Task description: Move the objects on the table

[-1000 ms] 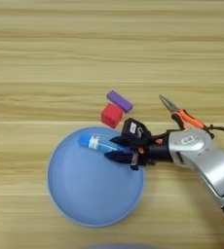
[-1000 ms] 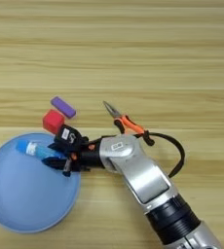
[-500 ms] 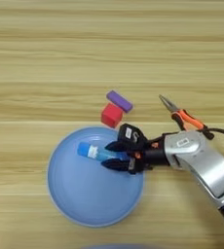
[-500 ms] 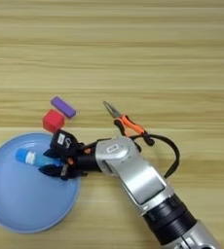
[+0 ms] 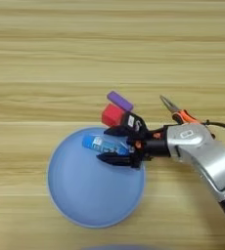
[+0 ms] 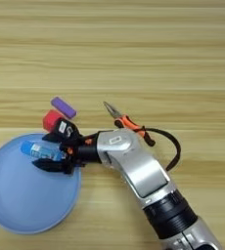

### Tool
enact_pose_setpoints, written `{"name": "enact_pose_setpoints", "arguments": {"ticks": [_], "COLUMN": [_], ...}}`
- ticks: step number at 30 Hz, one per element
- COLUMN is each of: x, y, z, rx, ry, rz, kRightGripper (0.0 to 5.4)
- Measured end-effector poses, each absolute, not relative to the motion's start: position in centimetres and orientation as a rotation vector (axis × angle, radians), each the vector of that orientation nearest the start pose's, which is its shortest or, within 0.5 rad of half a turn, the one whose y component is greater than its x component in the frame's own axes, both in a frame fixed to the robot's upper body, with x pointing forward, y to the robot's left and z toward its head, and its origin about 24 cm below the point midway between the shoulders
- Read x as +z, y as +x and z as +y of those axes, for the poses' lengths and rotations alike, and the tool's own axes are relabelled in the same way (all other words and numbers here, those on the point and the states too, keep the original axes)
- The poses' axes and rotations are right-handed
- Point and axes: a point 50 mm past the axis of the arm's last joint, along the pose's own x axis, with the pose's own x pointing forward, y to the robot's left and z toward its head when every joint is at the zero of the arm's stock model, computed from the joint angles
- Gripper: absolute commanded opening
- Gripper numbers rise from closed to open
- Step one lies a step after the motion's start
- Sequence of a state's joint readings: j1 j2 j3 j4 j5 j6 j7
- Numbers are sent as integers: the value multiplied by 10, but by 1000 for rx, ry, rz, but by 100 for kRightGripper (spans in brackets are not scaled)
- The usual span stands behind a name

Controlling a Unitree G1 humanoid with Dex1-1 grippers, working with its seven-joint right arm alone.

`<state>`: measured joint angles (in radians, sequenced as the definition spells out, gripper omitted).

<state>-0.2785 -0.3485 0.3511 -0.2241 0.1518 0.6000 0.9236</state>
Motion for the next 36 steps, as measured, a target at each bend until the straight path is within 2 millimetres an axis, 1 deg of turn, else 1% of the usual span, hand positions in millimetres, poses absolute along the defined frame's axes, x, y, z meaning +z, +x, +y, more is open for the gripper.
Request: {"name": "enact_pose_setpoints", "arguments": {"ticks": [4, 6, 7, 10, 13, 21, 25, 27, 32, 36], "x": [99, 101, 104, 118, 126, 124, 125, 126, 127, 125], "y": [255, 257, 259, 268, 274, 287, 293, 294, 296, 294], "z": [-87, -89, -91, -99, -105, -128, -146, -152, -178, -187], "rx": [1251, 1236, 1219, 1177, 1139, 1025, 957, 938, 854, 829], "ry": [-203, -197, -192, -195, -195, -179, -184, -191, -210, -227], "rz": [282, 273, 261, 208, 184, 206, 212, 214, 231, 252], "kRightGripper": [440, 466, 466, 502, 534, 538, 538, 538, 538, 538]}}
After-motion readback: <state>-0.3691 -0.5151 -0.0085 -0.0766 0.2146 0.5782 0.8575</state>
